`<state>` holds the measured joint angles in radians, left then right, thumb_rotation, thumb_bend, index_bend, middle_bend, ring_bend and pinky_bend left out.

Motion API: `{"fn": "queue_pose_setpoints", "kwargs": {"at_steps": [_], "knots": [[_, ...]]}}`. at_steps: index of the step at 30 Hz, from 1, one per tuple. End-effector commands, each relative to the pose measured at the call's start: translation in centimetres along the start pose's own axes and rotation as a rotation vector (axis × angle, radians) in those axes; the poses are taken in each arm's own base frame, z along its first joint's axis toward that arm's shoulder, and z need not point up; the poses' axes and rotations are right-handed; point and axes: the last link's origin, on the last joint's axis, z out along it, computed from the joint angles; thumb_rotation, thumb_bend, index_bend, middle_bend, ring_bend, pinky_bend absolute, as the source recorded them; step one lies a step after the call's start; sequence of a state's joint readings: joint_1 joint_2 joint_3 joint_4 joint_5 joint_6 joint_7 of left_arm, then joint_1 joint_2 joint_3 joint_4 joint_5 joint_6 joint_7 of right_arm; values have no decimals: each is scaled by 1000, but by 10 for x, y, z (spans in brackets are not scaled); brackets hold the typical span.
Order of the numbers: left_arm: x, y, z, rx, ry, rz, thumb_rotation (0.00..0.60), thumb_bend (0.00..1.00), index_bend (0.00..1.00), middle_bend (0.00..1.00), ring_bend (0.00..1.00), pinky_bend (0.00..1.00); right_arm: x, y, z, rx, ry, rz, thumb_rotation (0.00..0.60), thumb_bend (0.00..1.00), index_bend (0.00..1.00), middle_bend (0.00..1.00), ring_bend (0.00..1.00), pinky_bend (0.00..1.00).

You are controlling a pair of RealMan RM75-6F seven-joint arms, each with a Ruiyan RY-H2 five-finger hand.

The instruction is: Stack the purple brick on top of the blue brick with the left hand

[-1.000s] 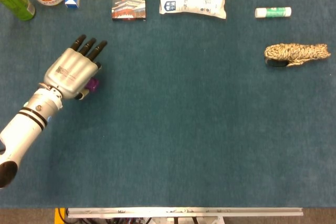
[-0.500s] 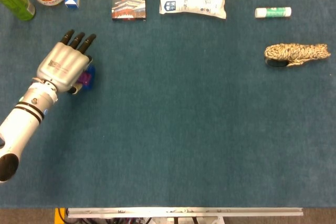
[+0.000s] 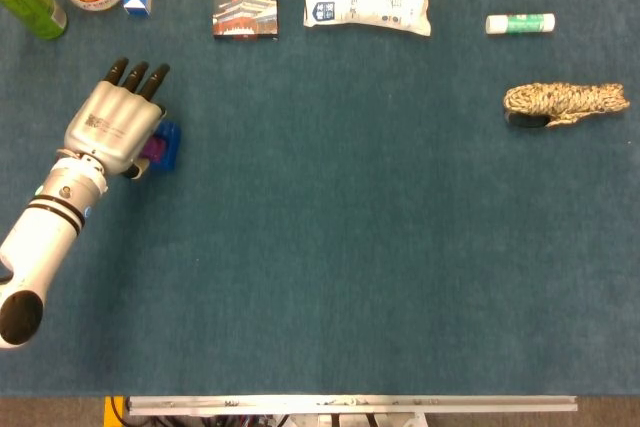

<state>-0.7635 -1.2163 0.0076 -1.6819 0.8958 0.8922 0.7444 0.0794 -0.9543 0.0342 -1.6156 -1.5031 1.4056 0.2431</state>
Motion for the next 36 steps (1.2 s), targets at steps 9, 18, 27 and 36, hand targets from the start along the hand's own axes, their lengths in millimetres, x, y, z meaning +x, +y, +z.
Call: {"fn": "queue_pose_setpoints", "kwargs": {"at_steps": [9, 18, 27, 36], "knots": [[-2, 4, 1, 28, -18, -14, 600, 258, 457, 0, 0, 48, 0, 0, 0, -1, -1, 1, 600, 487, 244, 270, 79, 208], [-3, 7, 3, 29, -29, -10, 600, 258, 456, 0, 0, 47, 1, 0, -1, 0, 3, 3, 600, 486, 244, 270, 79, 208], [-6, 5, 7, 37, -45, -8, 600, 258, 457, 0, 0, 48, 1, 0, 0, 0, 0, 2, 600, 486, 244, 270, 79, 208], [-7, 6, 8, 37, -52, -6, 600, 259, 457, 0, 0, 48, 0, 0, 0, 1, -1, 2, 600, 487, 244, 270, 79, 208]]}}
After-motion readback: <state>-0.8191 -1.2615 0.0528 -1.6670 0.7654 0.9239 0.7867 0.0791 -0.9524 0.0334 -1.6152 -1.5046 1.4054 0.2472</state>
